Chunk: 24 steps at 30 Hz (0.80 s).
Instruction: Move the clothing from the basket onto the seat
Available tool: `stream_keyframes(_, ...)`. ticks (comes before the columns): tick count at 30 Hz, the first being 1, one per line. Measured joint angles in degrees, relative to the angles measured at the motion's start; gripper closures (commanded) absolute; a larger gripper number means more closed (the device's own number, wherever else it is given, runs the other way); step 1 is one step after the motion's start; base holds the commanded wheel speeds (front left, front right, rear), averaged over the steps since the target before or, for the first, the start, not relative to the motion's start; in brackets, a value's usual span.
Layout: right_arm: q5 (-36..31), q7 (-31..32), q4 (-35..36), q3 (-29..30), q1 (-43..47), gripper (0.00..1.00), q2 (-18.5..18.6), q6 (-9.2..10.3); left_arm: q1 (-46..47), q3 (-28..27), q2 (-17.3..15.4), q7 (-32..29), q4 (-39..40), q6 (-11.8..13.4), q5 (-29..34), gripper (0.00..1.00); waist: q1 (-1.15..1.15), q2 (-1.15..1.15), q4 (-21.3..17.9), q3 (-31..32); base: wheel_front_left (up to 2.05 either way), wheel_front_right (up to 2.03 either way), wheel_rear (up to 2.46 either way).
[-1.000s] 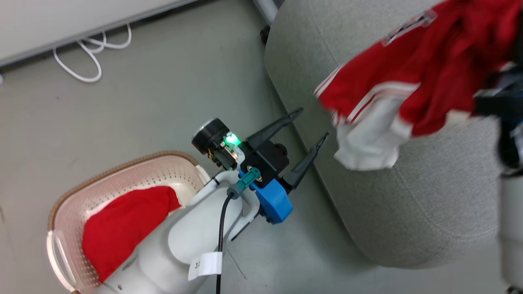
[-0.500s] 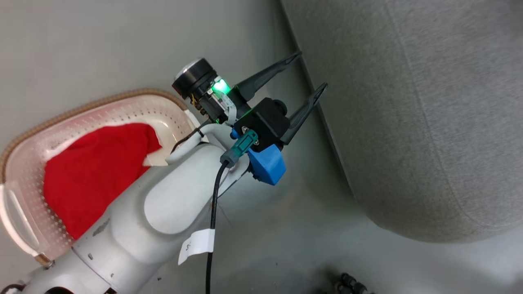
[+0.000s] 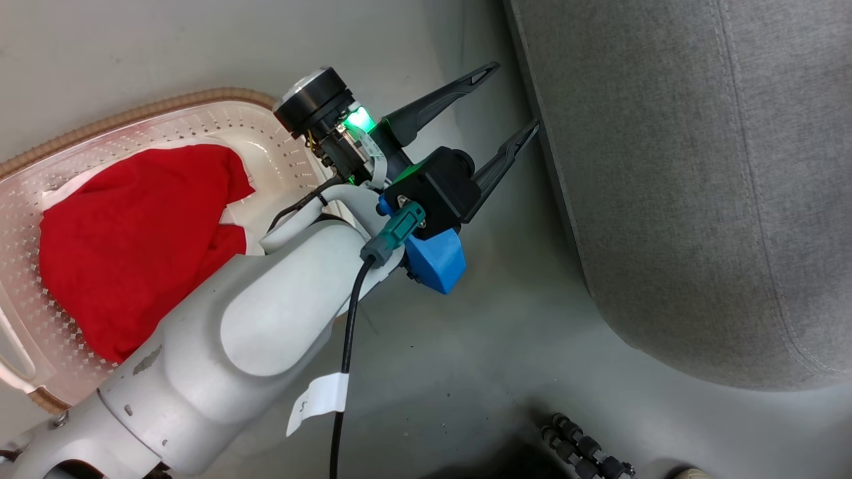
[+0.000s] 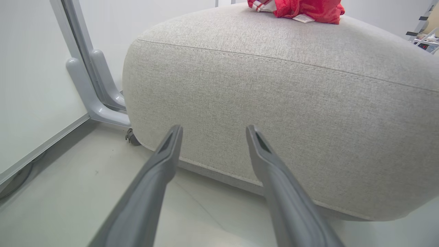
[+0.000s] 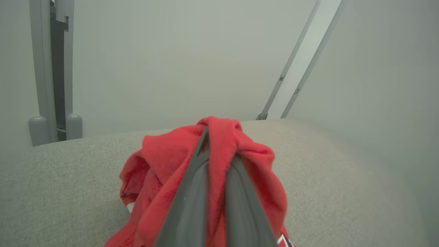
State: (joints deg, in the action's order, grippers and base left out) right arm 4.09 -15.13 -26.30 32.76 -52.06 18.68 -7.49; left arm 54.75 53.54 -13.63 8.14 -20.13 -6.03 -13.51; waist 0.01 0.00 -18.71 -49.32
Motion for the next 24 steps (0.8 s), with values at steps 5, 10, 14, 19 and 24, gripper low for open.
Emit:
stream_keyframes(5, 0.03, 0.0, -4.16, 0.37, 1.1, 1.0, -2.04, 0.0, 0.09, -0.03, -0.7, -0.25, 0.67, 0.3, -0.03, 0.0, 0.0, 0.0, 0.56, -0.68, 0.0, 0.0, 0.0)
stream_keyframes(10, 0.33, 0.0, -5.35, 0.1, 1.79, 0.55, -3.0, 0.0, 0.24, -0.03, -0.94, -0.3, 0.9, 0.7, -0.2, 0.0, 0.0, 0.0, 0.75, -0.56, 0.0, 0.0, 0.0)
stream_keyframes(14, 0.99, 0.0, -4.59, -0.59, 3.45, 0.0, -3.2, 0.0, 0.24, 0.19, -0.41, 0.79, 0.53, 0.96, -0.62, 0.0, 0.0, 0.0, 1.02, 0.69, 0.0, 0.0, 0.0)
stream_keyframes(19, 1.03, 0.0, -0.64, -0.8, 9.99, 0.0, -2.86, 0.0, -0.66, 0.13, 1.35, 3.33, -1.23, 1.51, -1.79, 0.0, -0.01, 0.0, 1.84, 3.73, 0.0, 0.0, 0.0)
stream_keyframes(24, 0.78, 0.01, 4.61, -0.82, 16.77, 0.0, -2.94, 0.0, -2.48, -1.07, 2.76, 5.75, -3.36, 2.6, -3.36, 0.0, -0.01, 0.0, 2.63, 8.29, 0.0, 0.0, 0.0)
